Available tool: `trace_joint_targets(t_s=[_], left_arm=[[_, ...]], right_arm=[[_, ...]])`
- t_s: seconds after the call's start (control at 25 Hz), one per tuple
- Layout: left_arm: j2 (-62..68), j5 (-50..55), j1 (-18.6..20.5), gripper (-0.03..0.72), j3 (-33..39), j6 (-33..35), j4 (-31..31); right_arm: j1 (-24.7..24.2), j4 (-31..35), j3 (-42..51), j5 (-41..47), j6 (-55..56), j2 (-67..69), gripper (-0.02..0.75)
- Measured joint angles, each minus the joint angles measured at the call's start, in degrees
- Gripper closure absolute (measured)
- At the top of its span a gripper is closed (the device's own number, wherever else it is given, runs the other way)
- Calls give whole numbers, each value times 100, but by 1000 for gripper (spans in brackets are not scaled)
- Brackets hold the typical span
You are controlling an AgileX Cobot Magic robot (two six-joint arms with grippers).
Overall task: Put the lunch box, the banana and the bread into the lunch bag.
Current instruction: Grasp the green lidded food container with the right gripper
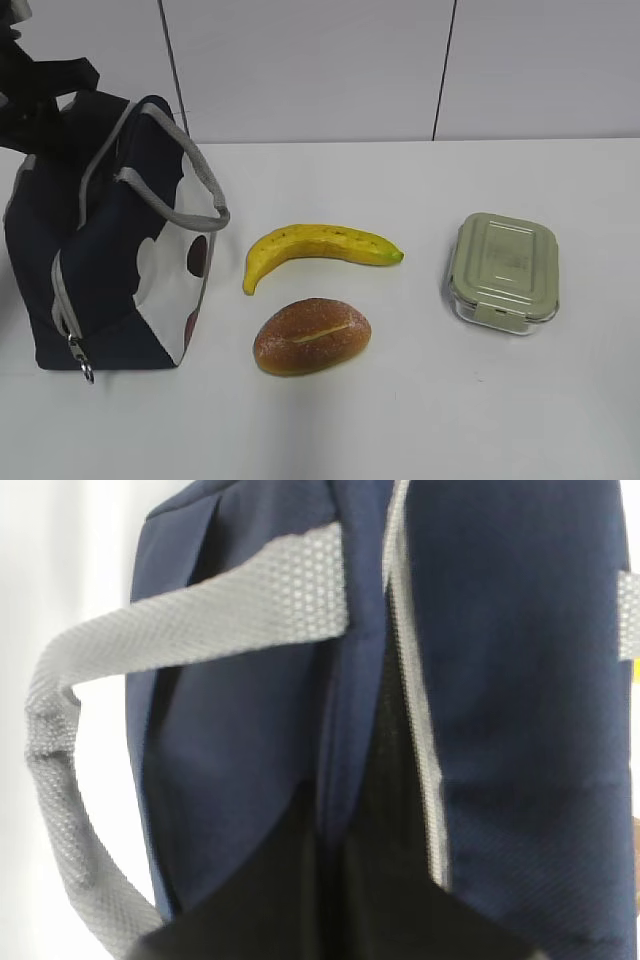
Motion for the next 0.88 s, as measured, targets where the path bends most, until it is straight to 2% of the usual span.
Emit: trace_joint_targets(t_s=[0.32, 0.72, 0.88], left_arm=[[0, 142, 0, 691, 0, 237, -249], [0, 161, 0, 691, 0, 341, -475], [0, 161, 0, 691, 0, 344, -493]], right_arm=[[0, 0, 0, 0, 0, 0, 174], [0, 371, 0, -23, 0, 0, 174], [0, 472, -148, -360, 0, 388, 174]])
